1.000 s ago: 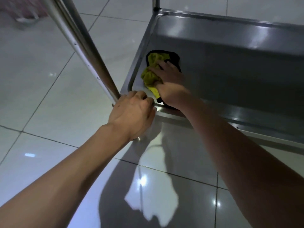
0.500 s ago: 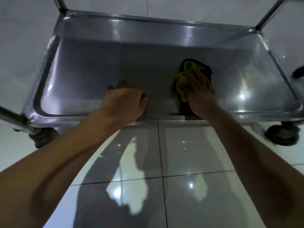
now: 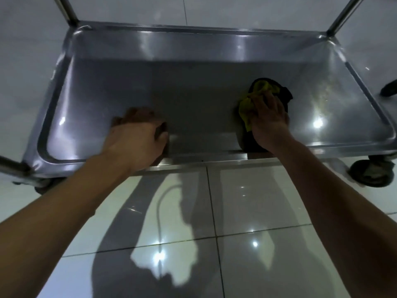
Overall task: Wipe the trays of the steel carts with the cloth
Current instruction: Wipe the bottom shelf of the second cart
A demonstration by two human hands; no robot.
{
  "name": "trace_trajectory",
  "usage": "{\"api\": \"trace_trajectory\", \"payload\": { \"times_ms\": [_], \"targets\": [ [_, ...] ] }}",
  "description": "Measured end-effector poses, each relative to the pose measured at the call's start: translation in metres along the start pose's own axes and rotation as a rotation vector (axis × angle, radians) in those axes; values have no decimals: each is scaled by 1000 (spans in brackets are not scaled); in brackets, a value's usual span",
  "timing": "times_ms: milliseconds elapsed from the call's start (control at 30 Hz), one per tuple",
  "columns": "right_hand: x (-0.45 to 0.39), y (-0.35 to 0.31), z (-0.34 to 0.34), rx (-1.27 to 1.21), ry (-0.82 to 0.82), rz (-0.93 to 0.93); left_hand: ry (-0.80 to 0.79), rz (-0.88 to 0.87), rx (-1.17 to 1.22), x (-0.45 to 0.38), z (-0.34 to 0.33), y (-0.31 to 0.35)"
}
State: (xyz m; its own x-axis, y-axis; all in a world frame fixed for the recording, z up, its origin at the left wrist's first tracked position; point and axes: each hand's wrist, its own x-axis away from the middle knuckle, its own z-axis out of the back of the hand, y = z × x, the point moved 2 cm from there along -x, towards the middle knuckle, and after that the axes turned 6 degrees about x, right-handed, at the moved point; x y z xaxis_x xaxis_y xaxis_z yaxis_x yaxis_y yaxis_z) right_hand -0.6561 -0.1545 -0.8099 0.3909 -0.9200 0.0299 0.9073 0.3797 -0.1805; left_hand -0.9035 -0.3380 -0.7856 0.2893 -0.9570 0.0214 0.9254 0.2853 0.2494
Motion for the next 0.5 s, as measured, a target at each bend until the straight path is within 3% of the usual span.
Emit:
{"api": "trace_trajectory", "payload": {
  "times_ms": [167, 500],
  "targets": [
    [-24, -69, -17, -16, -9, 137, 24, 220, -53, 21, 32, -75],
    [-33, -281, -55, -97, -53, 495, -62, 196, -120, 38, 34, -112]
  ]
}}
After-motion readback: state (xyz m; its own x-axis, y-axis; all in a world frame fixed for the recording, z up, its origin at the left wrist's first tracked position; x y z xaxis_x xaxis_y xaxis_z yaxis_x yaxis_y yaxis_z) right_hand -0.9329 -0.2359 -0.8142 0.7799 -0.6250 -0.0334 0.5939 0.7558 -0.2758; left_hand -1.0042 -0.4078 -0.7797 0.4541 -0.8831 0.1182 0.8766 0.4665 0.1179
